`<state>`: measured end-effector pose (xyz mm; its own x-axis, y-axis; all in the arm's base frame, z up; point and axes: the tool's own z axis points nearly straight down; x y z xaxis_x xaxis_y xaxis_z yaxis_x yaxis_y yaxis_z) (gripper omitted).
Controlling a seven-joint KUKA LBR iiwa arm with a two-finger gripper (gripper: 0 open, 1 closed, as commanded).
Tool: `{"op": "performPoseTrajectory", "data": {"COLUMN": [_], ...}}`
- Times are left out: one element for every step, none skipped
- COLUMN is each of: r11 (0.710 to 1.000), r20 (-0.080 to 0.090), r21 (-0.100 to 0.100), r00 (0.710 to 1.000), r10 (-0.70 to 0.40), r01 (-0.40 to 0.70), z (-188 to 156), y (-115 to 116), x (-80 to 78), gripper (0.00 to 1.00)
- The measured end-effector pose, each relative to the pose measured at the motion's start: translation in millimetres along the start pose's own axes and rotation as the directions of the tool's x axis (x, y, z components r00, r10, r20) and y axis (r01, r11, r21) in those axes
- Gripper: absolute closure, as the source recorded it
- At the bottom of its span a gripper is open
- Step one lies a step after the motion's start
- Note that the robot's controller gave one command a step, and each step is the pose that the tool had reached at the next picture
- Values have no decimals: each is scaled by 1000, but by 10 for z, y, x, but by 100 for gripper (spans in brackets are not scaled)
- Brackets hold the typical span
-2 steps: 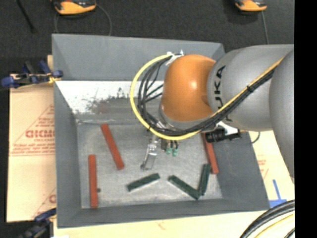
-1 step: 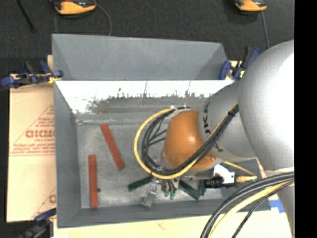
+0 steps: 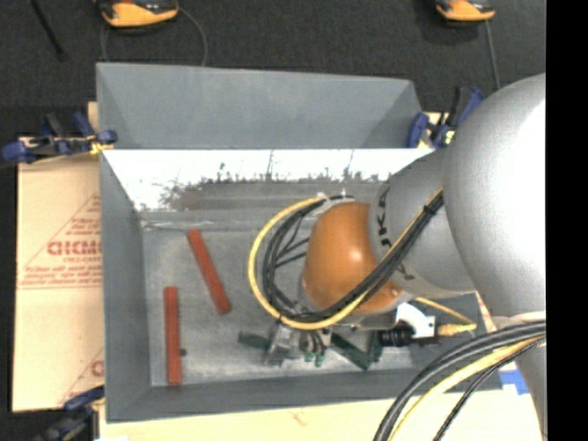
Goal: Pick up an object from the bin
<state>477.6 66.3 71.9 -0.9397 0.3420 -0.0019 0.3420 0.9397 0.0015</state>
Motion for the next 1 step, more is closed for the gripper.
{"op": "performPoseTrajectory", "data": {"r11": [1000], "r20": [8], "r21": [-3], "r00": [1000], "r10": [-14], "r01": [14], "z": [-1478], "y": [-120], "x": [-173], "gripper": [100]}}
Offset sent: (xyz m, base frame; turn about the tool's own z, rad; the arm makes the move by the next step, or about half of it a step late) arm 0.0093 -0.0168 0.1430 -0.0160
